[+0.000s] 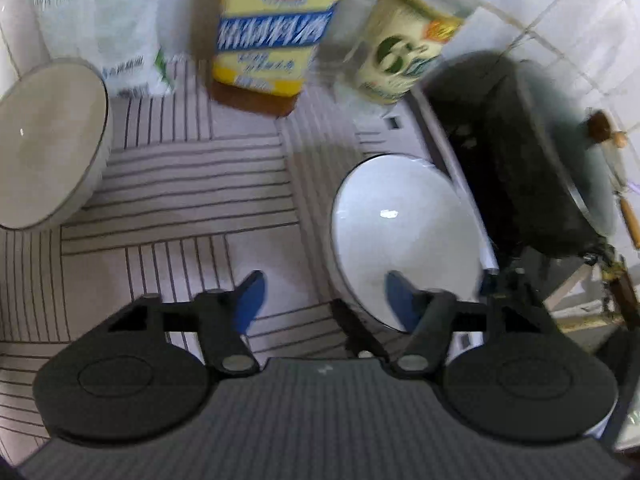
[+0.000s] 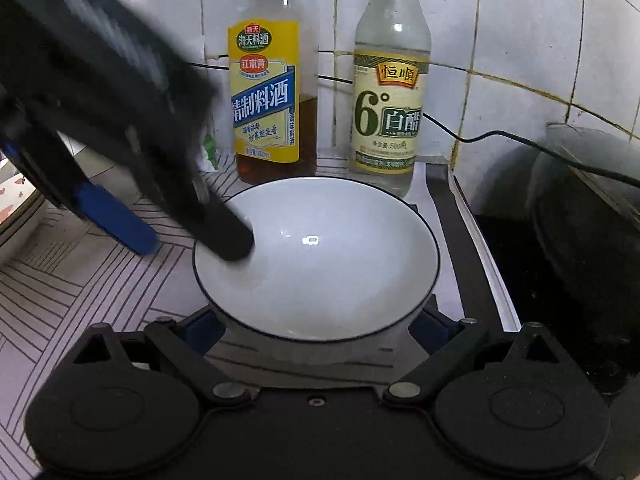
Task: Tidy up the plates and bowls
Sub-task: 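Close both grippers on the white bowl rim and lift it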
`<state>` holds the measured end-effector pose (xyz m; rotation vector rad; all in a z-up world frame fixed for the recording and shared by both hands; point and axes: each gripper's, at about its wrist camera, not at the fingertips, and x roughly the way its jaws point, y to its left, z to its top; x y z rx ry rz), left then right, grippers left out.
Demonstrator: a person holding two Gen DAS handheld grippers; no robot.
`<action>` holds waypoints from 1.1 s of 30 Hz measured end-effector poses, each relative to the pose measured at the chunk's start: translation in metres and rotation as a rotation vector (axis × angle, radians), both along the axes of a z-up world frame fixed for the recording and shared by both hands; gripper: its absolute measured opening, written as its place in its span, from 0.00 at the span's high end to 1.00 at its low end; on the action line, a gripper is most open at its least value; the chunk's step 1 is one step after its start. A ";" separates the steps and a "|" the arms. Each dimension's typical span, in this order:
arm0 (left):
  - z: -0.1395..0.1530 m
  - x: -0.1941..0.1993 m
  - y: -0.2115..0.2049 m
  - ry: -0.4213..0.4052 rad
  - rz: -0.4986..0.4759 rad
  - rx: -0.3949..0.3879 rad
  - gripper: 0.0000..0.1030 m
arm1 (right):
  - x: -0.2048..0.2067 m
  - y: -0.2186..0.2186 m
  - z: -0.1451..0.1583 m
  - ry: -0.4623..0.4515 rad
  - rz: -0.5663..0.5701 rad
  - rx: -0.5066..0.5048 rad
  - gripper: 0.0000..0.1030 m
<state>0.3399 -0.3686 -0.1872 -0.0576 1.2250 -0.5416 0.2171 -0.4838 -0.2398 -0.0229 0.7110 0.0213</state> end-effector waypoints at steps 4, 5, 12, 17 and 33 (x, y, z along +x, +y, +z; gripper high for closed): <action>-0.013 0.005 -0.001 0.012 0.003 -0.028 0.58 | 0.002 -0.002 -0.002 -0.001 0.002 0.023 0.04; -0.014 0.005 -0.001 0.019 0.003 -0.041 0.66 | 0.002 -0.002 -0.002 -0.004 0.006 0.021 0.04; -0.009 -0.009 -0.014 -0.054 -0.073 0.002 0.84 | -0.007 0.004 0.001 -0.014 0.030 0.019 0.04; -0.004 -0.018 0.000 -0.041 -0.063 0.003 0.84 | -0.022 0.017 0.007 -0.029 0.052 0.005 0.04; 0.064 -0.076 0.076 -0.161 -0.055 0.053 0.82 | -0.073 0.087 0.067 -0.142 0.124 0.002 0.04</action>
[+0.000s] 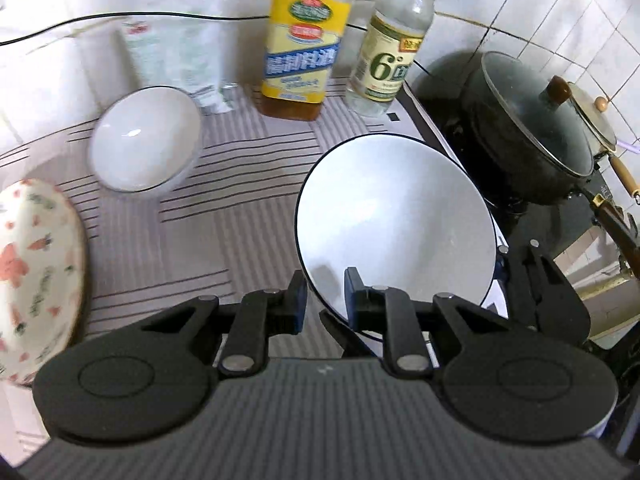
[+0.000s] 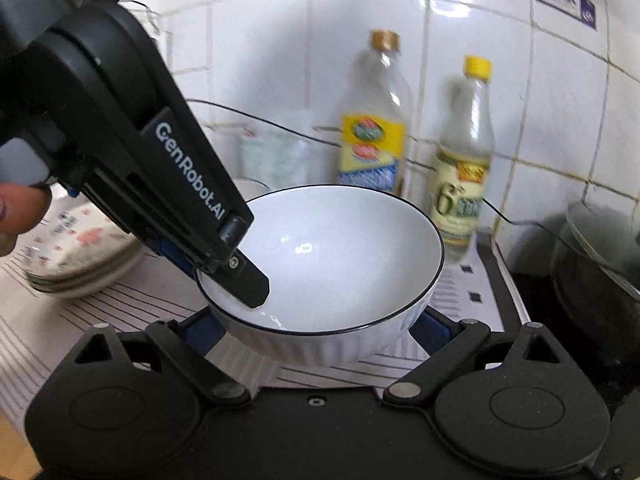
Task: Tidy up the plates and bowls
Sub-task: 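Close both grippers on the white bowl rim and lift it, then carry the bowl next to the plate stack and lower it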
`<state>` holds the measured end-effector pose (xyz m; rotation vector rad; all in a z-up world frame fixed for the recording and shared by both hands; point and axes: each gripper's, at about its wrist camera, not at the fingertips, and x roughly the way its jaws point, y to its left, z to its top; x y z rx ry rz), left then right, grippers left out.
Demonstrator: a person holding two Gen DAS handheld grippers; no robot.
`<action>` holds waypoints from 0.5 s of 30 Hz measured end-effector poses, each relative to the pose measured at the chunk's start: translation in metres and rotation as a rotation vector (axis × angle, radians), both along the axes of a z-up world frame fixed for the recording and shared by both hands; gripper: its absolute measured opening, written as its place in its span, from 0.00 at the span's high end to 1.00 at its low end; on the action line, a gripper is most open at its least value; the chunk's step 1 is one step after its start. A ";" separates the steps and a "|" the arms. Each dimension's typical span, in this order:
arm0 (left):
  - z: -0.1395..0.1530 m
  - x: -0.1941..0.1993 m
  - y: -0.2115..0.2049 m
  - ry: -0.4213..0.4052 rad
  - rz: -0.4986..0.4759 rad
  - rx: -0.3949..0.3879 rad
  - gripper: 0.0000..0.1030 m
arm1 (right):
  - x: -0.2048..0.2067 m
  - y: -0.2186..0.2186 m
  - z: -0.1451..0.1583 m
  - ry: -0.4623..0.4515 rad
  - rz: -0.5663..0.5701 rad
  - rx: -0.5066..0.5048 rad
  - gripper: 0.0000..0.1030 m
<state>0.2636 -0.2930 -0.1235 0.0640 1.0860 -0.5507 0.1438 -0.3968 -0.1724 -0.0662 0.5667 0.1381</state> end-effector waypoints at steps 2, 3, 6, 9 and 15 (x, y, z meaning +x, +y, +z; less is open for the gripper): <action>0.004 -0.003 0.015 0.004 0.012 0.003 0.82 | -0.004 0.010 0.004 0.002 0.015 0.020 0.04; 0.005 -0.005 0.022 0.001 0.016 0.007 0.82 | -0.006 0.015 0.005 -0.001 0.027 0.030 0.04; 0.001 -0.015 0.042 -0.010 0.029 0.026 0.82 | -0.009 0.031 0.003 -0.005 0.077 0.037 0.04; -0.010 -0.020 0.062 0.011 0.067 0.041 0.82 | -0.005 0.045 -0.002 0.012 0.140 0.024 0.04; -0.037 -0.019 0.092 0.076 0.140 0.033 0.82 | 0.002 0.067 -0.017 0.043 0.231 -0.019 0.04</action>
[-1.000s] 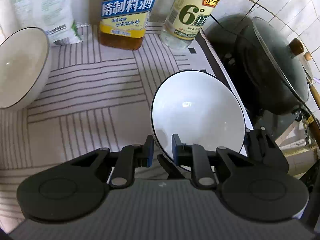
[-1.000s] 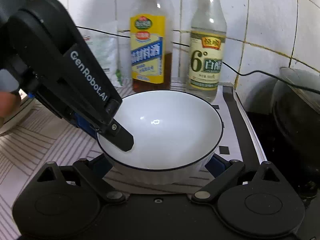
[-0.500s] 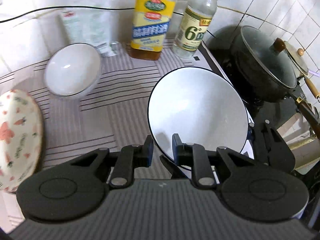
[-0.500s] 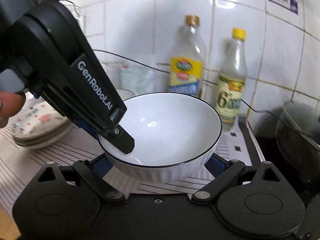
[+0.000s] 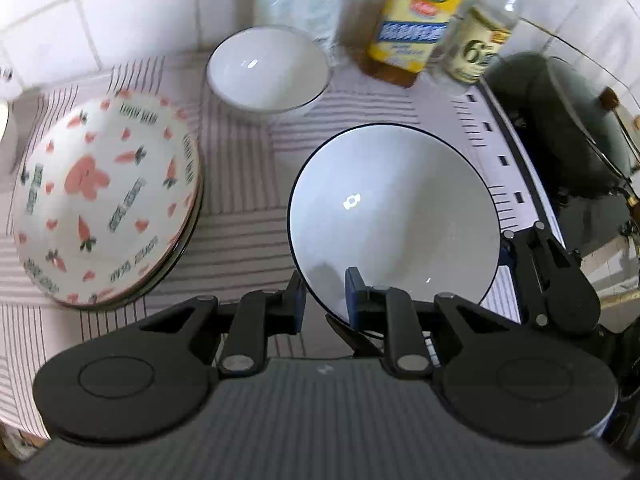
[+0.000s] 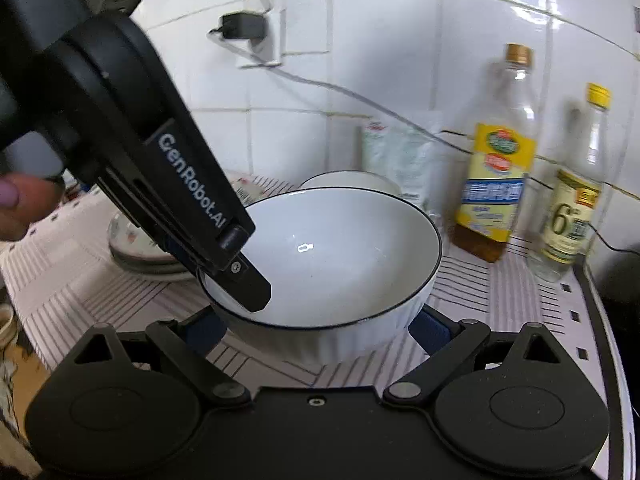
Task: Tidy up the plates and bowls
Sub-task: 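Carry the bowl next to the plate stack and lower it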
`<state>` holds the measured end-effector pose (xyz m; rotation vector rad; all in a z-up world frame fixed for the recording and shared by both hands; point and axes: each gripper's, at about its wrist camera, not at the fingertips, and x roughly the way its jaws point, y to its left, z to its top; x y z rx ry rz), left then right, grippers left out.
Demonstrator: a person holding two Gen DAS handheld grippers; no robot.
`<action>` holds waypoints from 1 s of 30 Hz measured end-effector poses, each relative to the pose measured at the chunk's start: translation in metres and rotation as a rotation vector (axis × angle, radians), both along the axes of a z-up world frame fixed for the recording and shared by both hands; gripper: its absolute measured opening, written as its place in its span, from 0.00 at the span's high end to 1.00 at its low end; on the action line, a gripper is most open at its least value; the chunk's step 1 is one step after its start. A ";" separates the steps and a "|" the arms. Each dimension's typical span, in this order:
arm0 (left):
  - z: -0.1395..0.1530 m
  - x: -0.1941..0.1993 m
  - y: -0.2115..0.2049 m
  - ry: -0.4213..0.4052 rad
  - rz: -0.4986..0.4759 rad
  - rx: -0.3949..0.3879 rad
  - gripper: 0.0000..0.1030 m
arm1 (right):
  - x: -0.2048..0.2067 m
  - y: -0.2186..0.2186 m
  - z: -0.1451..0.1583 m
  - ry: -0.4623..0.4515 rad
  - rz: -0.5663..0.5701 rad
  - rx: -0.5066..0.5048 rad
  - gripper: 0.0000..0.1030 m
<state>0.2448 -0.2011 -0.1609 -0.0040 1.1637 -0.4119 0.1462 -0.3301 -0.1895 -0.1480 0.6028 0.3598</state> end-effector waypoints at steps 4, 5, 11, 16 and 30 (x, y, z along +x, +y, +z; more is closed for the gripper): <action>-0.012 0.004 0.005 0.015 0.013 0.014 0.82 | 0.009 0.004 -0.012 0.011 0.038 -0.011 0.04; -0.015 0.006 0.004 0.017 0.011 0.020 0.82 | 0.011 0.005 -0.015 0.011 0.044 -0.015 0.04; -0.036 0.016 0.004 0.050 0.019 0.035 0.82 | 0.023 0.008 -0.035 0.045 0.074 -0.027 0.04; -0.053 0.021 0.003 0.084 0.034 0.046 0.81 | 0.031 0.008 -0.046 0.114 0.078 -0.020 0.04; -0.024 0.006 0.022 0.055 0.060 -0.056 0.69 | 0.010 -0.020 -0.014 0.176 0.027 0.077 0.04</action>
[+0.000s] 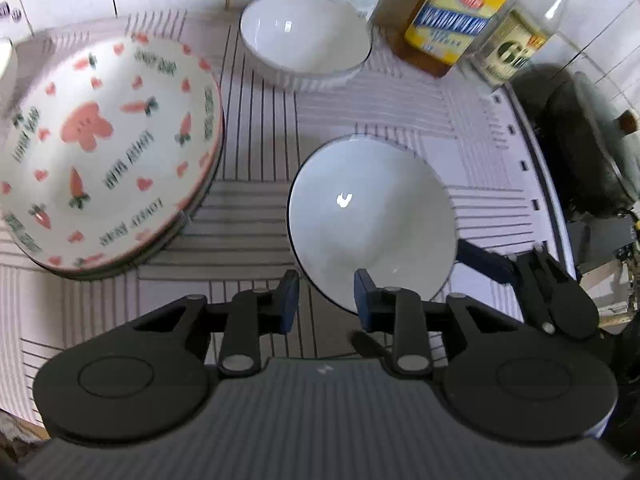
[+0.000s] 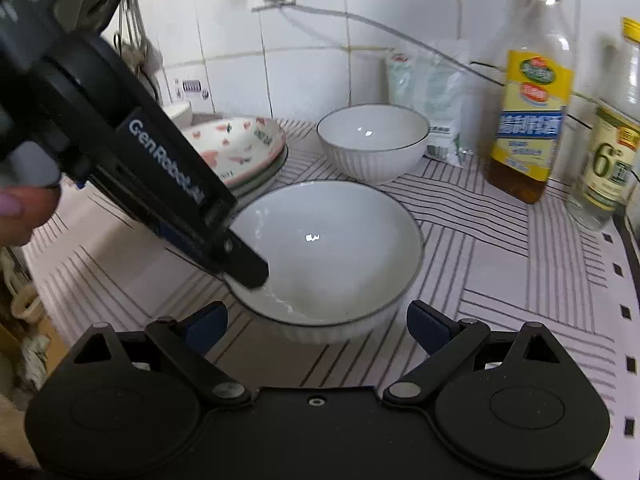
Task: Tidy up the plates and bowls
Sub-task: 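Carry the bowl next to the plate stack and lower it, then open both grippers and move to the second white bowl by the bag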
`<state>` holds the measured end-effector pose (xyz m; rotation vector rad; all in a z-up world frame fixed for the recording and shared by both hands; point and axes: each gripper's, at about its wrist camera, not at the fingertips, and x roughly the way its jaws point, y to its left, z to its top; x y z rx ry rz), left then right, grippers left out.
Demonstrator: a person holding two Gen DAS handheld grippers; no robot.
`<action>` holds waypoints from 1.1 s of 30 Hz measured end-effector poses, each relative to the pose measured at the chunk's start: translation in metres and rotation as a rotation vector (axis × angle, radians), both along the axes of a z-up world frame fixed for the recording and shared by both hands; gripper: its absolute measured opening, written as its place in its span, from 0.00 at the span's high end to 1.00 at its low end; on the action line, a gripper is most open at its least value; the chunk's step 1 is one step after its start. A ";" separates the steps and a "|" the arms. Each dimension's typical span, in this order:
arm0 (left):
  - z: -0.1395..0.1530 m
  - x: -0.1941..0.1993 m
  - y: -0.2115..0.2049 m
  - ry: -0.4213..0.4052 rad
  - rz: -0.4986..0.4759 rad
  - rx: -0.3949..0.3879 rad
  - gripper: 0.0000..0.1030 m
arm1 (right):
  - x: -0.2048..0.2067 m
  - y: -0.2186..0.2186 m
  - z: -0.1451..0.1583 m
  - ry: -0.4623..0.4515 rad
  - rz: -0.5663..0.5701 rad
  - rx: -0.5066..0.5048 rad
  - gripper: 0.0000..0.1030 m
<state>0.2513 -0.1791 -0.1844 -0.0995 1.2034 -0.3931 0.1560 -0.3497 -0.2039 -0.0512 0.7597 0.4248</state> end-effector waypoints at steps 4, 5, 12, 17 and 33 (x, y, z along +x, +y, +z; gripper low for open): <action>0.030 -0.004 0.009 -0.080 -0.010 -0.011 0.66 | -0.010 -0.015 0.024 0.000 -0.032 0.066 0.05; 0.037 -0.003 0.012 -0.099 -0.011 -0.015 0.64 | -0.010 -0.018 0.029 0.000 -0.040 0.086 0.05; 0.071 0.014 0.023 -0.231 -0.015 -0.020 0.60 | 0.008 -0.036 0.061 0.044 -0.171 0.273 0.11; 0.077 0.039 0.026 -0.261 -0.041 -0.034 0.55 | 0.032 -0.032 0.067 0.080 -0.245 0.351 0.16; 0.022 0.133 0.007 -0.284 -0.152 0.074 0.49 | 0.146 -0.040 0.027 0.327 -0.619 0.533 0.32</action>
